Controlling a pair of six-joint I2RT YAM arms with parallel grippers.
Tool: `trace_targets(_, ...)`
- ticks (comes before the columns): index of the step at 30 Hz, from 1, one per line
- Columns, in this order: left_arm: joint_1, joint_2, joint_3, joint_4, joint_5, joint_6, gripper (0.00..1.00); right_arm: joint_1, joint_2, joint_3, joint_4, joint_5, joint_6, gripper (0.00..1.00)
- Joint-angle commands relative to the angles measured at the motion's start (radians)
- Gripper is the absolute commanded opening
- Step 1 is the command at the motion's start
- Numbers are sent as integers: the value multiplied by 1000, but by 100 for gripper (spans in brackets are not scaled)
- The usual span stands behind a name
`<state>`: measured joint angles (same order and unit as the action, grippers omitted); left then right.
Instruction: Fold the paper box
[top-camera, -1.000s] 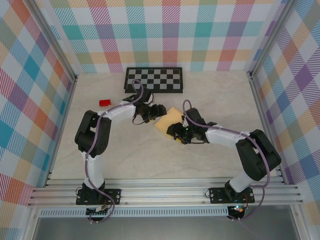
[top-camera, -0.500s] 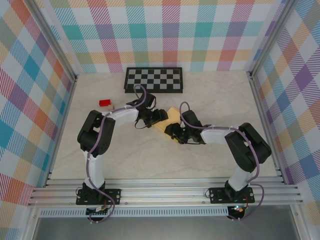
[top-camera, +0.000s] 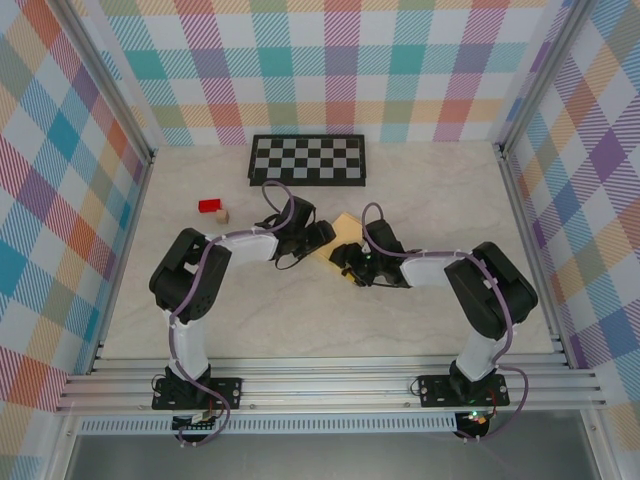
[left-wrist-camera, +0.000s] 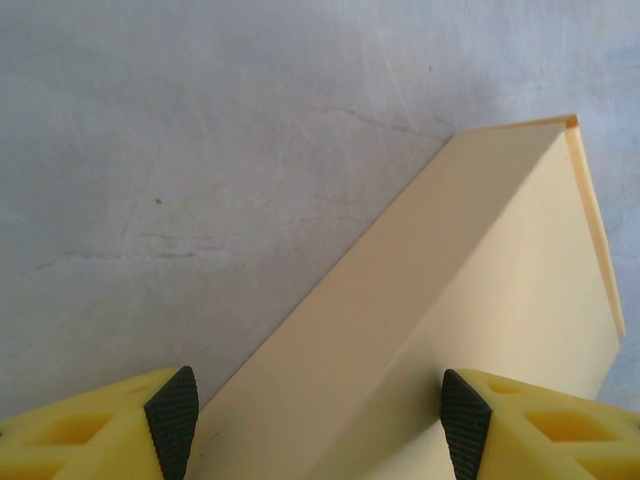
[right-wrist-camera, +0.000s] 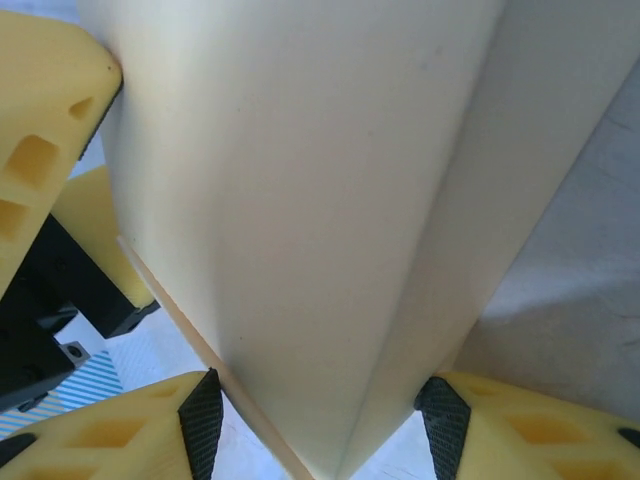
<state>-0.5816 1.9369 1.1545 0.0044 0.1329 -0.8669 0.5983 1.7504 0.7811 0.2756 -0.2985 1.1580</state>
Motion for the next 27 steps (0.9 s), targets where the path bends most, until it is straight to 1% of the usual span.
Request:
trace_targets(1, -118, 22, -19, -48, 157, -97, 67, 36, 46, 27, 313, -25, 74, 58)
trace_targets(11, -96, 52, 25, -96, 152, -51, 67, 44, -17, 11, 250, 39, 57, 58)
trace_targets(16, -45, 107, 138, -236, 131, 76, 68, 44, -81, -28, 173, 86, 32, 58)
trace_targets(18, -13, 132, 191, -274, 129, 124, 69, 44, -118, -32, 102, 104, -2, 61)
trace_targets(20, 10, 157, 247, -350, 121, 170, 69, 40, -148, -34, 52, 105, -34, 62)
trace_targets(23, 39, 182, 319, -405, 116, 236, 70, 29, -206, -39, -60, 112, -84, 64)
trace_targets(25, 53, 190, 369, -442, 108, 276, 71, 20, -261, -41, -156, 129, -133, 65)
trace_targets(27, 70, 196, 425, -483, 97, 318, 72, 7, -331, -25, -290, 158, -214, 66)
